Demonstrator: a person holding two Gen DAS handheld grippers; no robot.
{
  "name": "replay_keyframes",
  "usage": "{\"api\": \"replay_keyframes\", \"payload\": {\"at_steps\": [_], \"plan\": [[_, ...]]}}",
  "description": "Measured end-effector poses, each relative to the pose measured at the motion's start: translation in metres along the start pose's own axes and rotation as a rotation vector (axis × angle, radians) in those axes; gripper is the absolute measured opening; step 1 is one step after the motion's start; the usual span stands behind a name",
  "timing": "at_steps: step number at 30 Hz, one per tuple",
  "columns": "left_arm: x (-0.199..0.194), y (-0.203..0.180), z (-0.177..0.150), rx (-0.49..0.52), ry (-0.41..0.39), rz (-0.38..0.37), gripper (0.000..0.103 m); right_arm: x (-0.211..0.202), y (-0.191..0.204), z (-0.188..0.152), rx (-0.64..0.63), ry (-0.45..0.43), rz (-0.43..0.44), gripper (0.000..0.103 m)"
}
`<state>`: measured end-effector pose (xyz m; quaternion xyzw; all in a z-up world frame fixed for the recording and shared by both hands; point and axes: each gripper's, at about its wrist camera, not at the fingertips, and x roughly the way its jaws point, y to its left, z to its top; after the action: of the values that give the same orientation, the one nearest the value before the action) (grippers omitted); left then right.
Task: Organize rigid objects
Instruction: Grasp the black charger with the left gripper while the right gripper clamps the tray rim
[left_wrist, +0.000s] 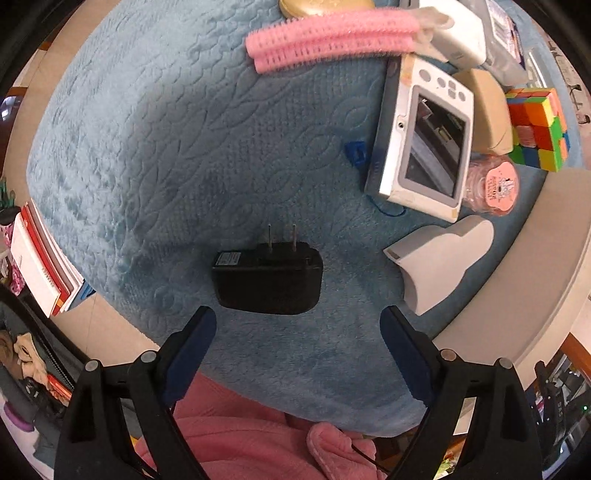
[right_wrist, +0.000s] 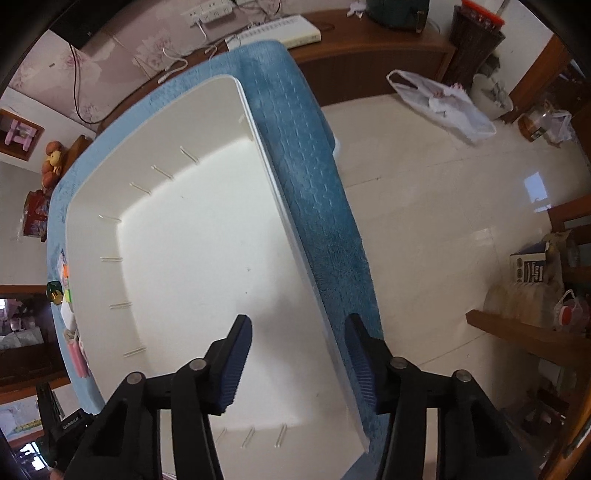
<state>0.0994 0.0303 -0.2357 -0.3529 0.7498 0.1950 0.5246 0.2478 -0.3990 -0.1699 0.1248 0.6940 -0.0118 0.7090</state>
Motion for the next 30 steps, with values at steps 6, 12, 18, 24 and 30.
{"api": "replay_keyframes", "payload": {"at_steps": [6, 12, 18, 24, 30], "plan": [[0.011, 0.007, 0.001, -0.013, 0.011, -0.001, 0.091, 0.017, -0.007, 0.006, 0.005, 0.050, 0.018, 0.028], [0.014, 0.005, 0.004, -0.023, 0.014, 0.007, 0.089, 0.019, -0.008, 0.006, -0.040, 0.025, -0.002, 0.010], [0.018, 0.012, 0.004, -0.034, 0.025, -0.001, 0.087, 0.019, 0.001, 0.003, -0.094, 0.017, 0.001, 0.007], [0.021, 0.018, 0.006, -0.036, 0.023, -0.004, 0.083, 0.022, 0.019, -0.003, -0.154, 0.030, 0.022, 0.007], [0.027, 0.023, 0.012, -0.038, 0.036, 0.006, 0.076, 0.024, 0.027, -0.012, -0.183, 0.044, 0.015, 0.007]]}}
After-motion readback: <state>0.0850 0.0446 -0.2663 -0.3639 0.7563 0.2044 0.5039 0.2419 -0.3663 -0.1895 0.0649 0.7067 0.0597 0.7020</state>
